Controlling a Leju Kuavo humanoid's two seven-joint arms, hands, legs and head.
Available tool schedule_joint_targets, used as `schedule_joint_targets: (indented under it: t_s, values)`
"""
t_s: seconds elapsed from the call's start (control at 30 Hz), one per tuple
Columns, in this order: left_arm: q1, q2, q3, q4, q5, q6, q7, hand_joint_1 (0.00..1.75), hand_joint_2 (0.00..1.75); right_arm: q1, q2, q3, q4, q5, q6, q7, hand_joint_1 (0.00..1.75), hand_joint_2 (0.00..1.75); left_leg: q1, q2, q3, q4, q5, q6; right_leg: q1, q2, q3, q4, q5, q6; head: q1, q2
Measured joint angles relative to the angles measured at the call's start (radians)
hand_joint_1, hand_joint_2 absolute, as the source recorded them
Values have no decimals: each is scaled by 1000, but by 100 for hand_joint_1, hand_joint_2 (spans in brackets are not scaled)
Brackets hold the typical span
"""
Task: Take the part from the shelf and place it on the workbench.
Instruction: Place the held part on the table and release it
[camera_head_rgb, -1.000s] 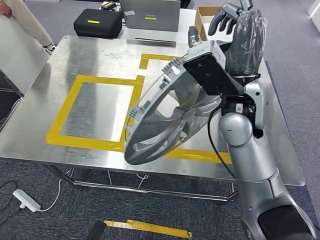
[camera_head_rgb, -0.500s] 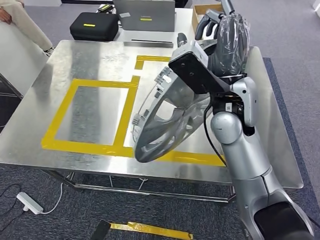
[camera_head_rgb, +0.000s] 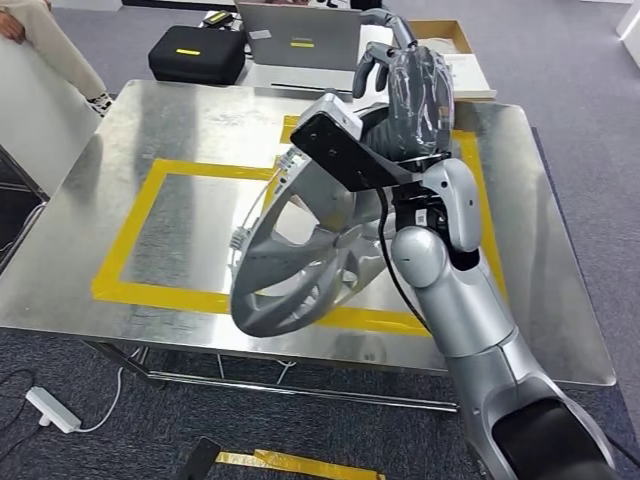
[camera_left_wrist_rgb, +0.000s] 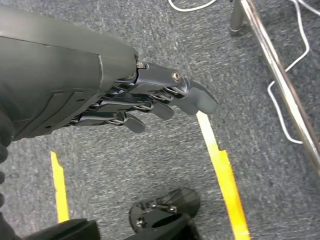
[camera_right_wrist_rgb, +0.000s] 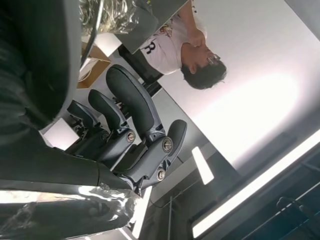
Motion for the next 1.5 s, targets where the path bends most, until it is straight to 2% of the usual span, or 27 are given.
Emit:
schedule_joint_targets:
  t_s: [0.07,0.13,0.2,0.27,0.3,0.37,0.43,0.5,0.6,0.63,0.67,0.7,0.73,0.8,0.83,0.93,1.0,1.03,1.1,1.13,1.17,1.2,1.23,1.3,1.33,1.37,1.5]
  values:
    - [-1,0,-1,0,0,0,0,0,175,-1,0,5,16,1,0,1,175,175,-1,0,0,0,-1,5,-1,-1,-66,132,-56,5,3,0]
    - [0,-1,-1,0,0,-1,0,0,175,0,0,8,29,3,0,4,175,175,-2,0,0,1,-2,6,-1,-1,-110,210,-75,7,3,0]
    - [0,-1,-2,0,0,-2,1,0,175,0,2,9,41,10,-1,7,175,175,-2,-2,2,1,-3,5,-1,-1,-95,168,-32,4,3,0]
    - [0,-2,-7,0,1,-6,2,0,175,-5,5,9,58,20,-6,10,175,175,-3,-4,5,3,-6,2,0,-2,-34,36,38,-2,3,0]
    - [0,-2,-11,0,1,-9,3,0,175,-10,7,9,69,25,-10,10,175,175,-5,-5,4,5,-8,-2,1,-2,-2,-26,59,-5,3,0]
    - [0,-3,-18,0,2,-15,3,0,175,-15,11,6,93,30,-22,10,175,175,-7,-5,1,6,-7,-11,5,-2,27,-79,66,-12,2,0]
    - [2,-3,-21,1,2,-18,4,0,175,-16,14,3,113,33,-28,9,175,175,-6,-5,-1,7,-7,-21,4,0,30,-84,67,-20,2,0]
    - [2,-3,-24,1,2,-20,4,0,175,-17,17,0,126,35,-32,8,175,175,-5,-2,-12,34,-29,-32,0,0,34,-89,70,-31,-1,0]
    - [3,-2,-27,1,7,-24,7,0,175,-21,21,-3,150,43,-38,13,175,175,-2,0,-90,204,-113,-45,-2,-1,37,-91,70,-41,-4,0]
    - [4,-2,-28,1,9,-21,10,0,131,-22,21,-4,161,48,-38,15,175,175,-1,1,-117,259,-130,-47,-1,-1,37,-91,69,-42,-4,0]
    - [5,-2,-30,1,12,-16,14,0,87,-23,22,-6,171,54,-38,18,175,175,-1,1,-131,283,-128,-48,-1,-1,38,-91,69,-42,-4,0]
    - [5,-2,-32,1,14,-11,18,0,44,-24,22,-9,179,61,-38,19,175,175,-1,1,-127,269,-106,-47,-1,0,39,-90,68,-41,-4,0]
    - [5,-2,-35,1,18,-6,21,0,0,-27,24,-11,186,68,-38,21,175,175,0,1,-105,219,-70,-45,-1,1,40,-90,67,-40,-4,0]
    - [4,-3,-42,1,22,2,30,0,0,-40,29,-14,199,84,-36,26,175,175,-1,1,-45,89,-8,-38,1,4,42,-88,63,-35,-4,0]
    - [3,-4,-43,1,22,5,35,0,0,-49,32,-14,207,92,-34,30,175,175,-3,1,-23,44,3,-34,2,5,41,-86,62,-31,-4,0]
    - [0,-8,-47,2,23,6,42,0,0,-67,41,-13,236,124,-22,46,175,175,-6,1,-9,9,-3,-19,5,6,37,-88,62,-17,-3,0]
    - [-1,-11,-50,2,23,6,45,0,0,-76,48,-11,255,144,-17,55,175,175,-3,1,-5,3,0,-8,4,4,27,-70,45,-7,-1,0]
    - [-2,-13,-53,2,23,6,46,0,0,-83,51,-10,264,150,-16,58,175,175,-1,1,-3,0,1,-3,4,3,9,-34,23,-4,1,0]
    - [-3,-15,-57,2,23,6,48,0,0,-93,53,-6,285,162,-15,62,175,175,-1,1,-1,-1,0,4,3,1,-52,93,-37,1,4,0]
    - [-2,-15,-60,2,23,6,49,0,0,-96,55,-5,297,167,-15,64,175,175,-1,1,-1,0,0,5,2,1,-84,157,-58,2,5,0]
    - [-1,-16,-63,2,24,6,50,0,0,-98,57,-4,309,174,-15,65,175,175,-1,1,0,0,-1,6,2,1,-105,193,-62,3,5,0]
    - [-1,-16,-66,2,24,6,52,0,0,-102,60,-3,322,182,-16,67,175,175,-2,0,1,1,-2,6,2,1,-108,191,-46,3,6,0]
    - [-1,-17,-68,2,25,6,54,0,0,-108,64,-2,335,189,-17,70,175,175,-2,-1,2,1,-3,5,2,1,-92,148,-12,1,6,0]
    - [-1,-19,-71,2,28,7,56,0,0,-127,72,1,364,203,-20,76,175,175,-3,-2,4,4,-7,0,4,-1,-26,9,57,-5,5,0]
    - [-1,-21,-72,2,29,7,57,0,0,-136,77,3,379,209,-23,79,175,175,-5,-2,3,6,-8,-3,5,-1,1,-45,73,-9,5,0]
    - [-1,-22,-73,2,31,7,59,0,0,-142,80,4,393,213,-27,81,175,175,-6,-2,2,7,-8,-8,7,-1,17,-74,77,-13,4,0]
    - [1,-24,-76,2,33,9,64,0,0,-155,87,4,430,220,-37,83,175,175,-5,-1,-4,19,-20,-29,4,1,27,-89,75,-30,3,0]
